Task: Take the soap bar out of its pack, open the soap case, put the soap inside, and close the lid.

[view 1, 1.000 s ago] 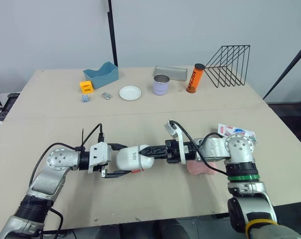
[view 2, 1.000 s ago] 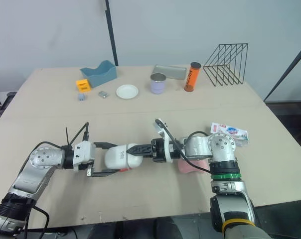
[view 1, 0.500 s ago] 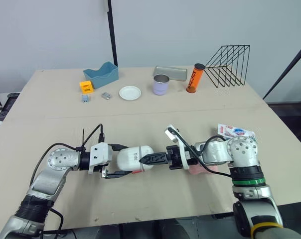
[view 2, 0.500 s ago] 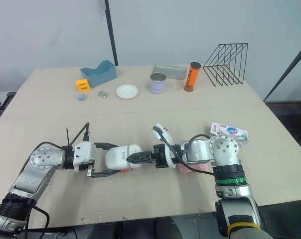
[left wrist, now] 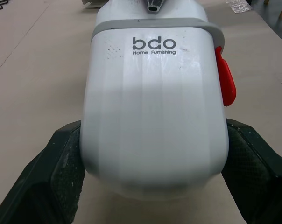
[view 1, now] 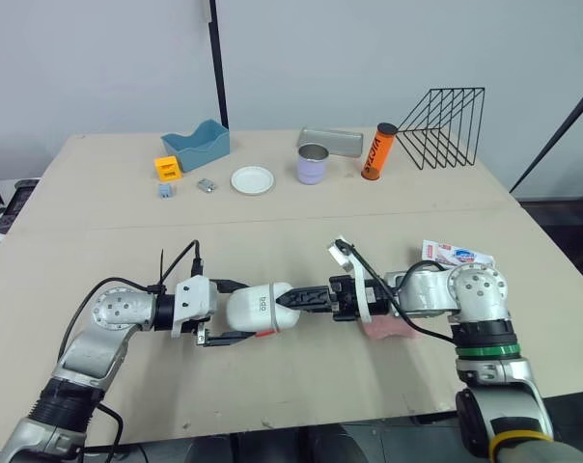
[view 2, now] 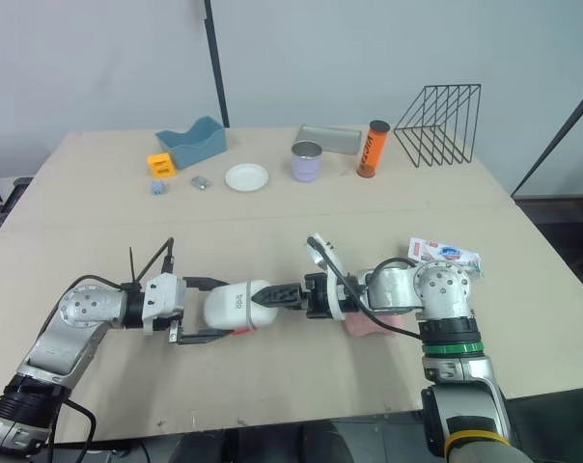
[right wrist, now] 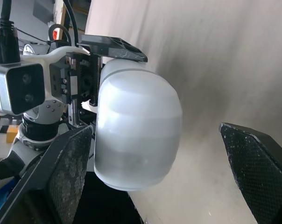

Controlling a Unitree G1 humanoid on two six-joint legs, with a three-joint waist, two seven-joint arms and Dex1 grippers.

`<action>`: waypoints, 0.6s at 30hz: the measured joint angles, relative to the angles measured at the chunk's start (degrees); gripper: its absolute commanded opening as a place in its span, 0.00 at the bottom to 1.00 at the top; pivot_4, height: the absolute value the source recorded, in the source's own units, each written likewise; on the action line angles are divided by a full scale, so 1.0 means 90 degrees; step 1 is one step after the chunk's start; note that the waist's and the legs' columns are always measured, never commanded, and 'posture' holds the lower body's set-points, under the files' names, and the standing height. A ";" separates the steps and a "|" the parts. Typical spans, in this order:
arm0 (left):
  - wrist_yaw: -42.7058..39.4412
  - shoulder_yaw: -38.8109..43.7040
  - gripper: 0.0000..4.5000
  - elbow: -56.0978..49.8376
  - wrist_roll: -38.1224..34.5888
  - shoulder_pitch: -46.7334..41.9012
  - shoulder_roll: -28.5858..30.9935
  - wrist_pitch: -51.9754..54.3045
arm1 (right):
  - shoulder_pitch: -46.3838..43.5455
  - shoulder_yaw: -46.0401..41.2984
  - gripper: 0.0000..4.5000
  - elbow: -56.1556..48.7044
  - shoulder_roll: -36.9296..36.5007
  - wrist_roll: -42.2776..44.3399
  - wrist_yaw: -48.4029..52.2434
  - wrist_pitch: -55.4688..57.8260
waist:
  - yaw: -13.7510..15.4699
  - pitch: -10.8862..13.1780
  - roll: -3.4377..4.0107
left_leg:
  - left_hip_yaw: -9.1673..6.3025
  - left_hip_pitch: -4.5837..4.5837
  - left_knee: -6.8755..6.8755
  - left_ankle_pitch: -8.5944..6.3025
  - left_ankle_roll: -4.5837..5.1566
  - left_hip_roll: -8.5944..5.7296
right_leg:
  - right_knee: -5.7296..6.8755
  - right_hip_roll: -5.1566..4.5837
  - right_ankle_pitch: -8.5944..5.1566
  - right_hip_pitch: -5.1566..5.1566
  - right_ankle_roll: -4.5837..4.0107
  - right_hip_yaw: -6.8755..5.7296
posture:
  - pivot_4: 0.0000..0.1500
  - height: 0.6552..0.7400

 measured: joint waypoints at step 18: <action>0.0066 -0.0036 0.78 0.0001 0.0048 0.0015 0.0024 0.0064 | 0.0068 0.0547 0.43 0.0222 -0.0563 0.1305 -0.0434 -0.0343 | -0.0001 0.0000 0.0000 | -0.0014 -0.0013 -0.0001 0.0003 0.0006 -0.0001 | -0.0003 -0.0001 -0.0001 -0.0001 -0.0002 -0.0001 | 1.00 0.99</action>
